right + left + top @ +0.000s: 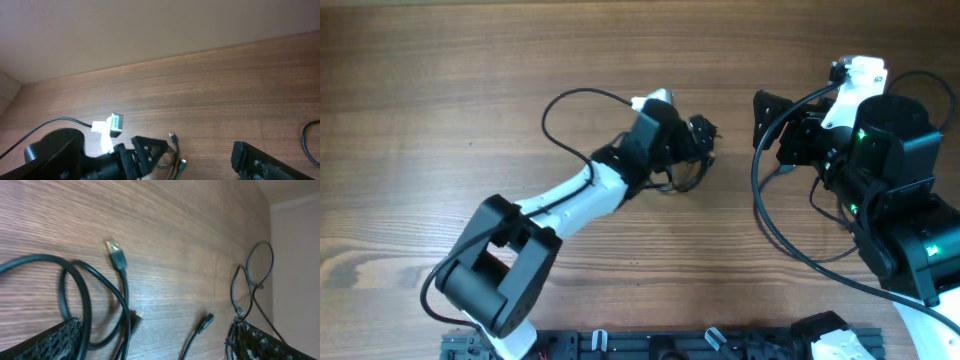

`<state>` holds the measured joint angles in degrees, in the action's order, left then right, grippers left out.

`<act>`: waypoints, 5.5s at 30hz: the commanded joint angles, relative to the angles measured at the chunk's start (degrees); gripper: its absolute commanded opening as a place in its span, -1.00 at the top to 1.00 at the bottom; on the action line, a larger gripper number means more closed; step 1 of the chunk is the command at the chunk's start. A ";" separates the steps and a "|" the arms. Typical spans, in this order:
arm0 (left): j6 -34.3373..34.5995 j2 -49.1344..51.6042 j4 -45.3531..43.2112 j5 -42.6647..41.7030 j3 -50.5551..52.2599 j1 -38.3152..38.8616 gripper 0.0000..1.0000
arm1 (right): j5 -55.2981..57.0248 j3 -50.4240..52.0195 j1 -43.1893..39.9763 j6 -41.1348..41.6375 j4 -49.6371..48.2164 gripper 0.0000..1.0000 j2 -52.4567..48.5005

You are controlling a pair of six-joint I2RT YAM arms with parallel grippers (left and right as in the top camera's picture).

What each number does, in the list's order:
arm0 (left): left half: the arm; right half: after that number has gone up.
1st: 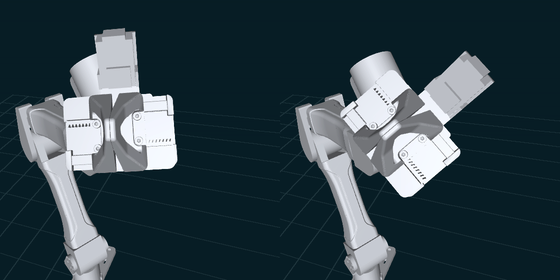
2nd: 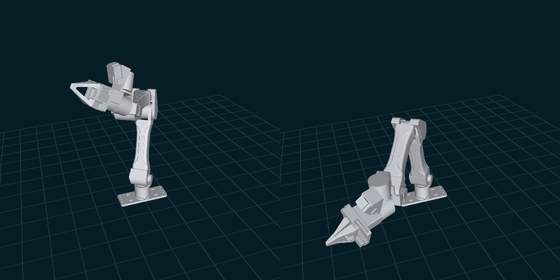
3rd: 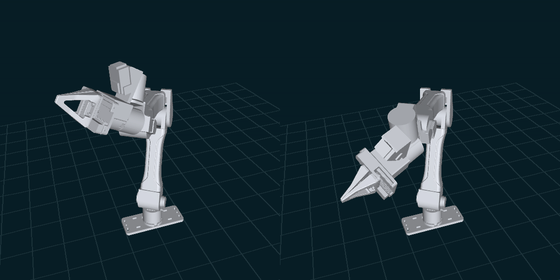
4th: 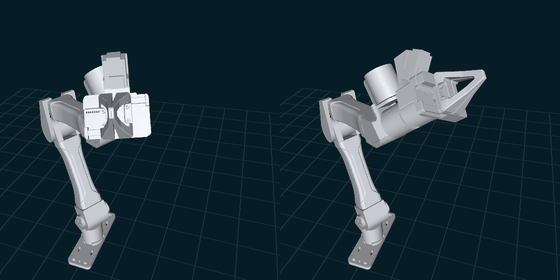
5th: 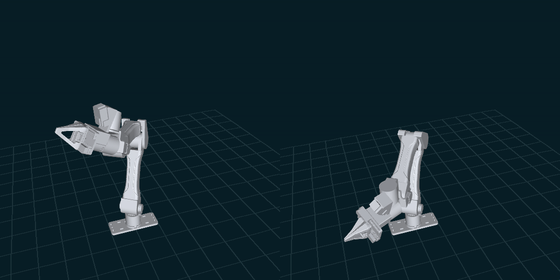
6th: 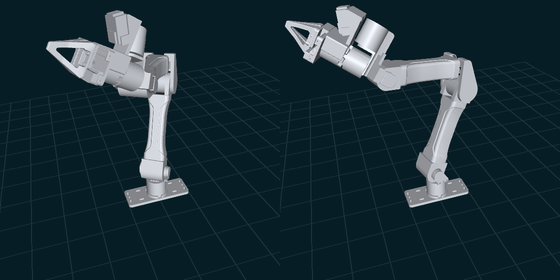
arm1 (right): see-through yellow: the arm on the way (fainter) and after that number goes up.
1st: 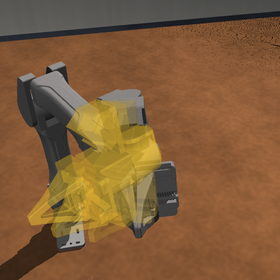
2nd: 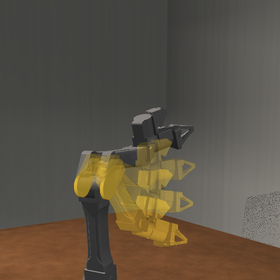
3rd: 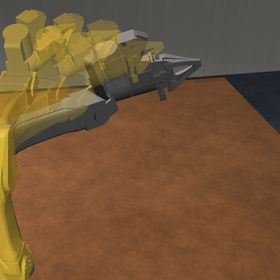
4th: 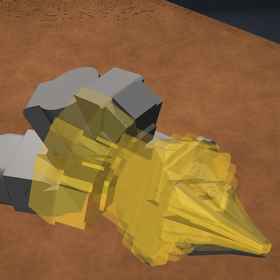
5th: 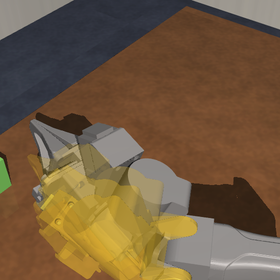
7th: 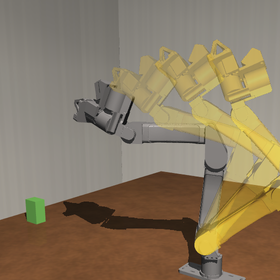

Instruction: Untangle cables

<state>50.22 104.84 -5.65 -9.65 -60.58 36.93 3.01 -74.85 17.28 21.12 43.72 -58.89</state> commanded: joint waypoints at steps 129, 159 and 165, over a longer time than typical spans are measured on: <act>-0.46 -1.77 26.27 -17.33 -0.07 -34.16 -1.00 | -14.93 8.87 -10.12 0.00 -15.89 -0.99 -37.33; -0.46 -1.77 26.27 -17.33 -0.07 -34.16 -1.00 | -14.93 8.87 -10.12 0.04 -15.80 -1.00 -6.45; -0.46 -1.77 26.27 -17.33 -0.07 -34.16 -1.00 | -14.93 8.87 -10.12 0.02 -15.76 -0.99 8.37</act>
<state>50.11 104.36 20.60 -26.35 -60.58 2.83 -11.57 -65.52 7.18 22.17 28.12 -55.24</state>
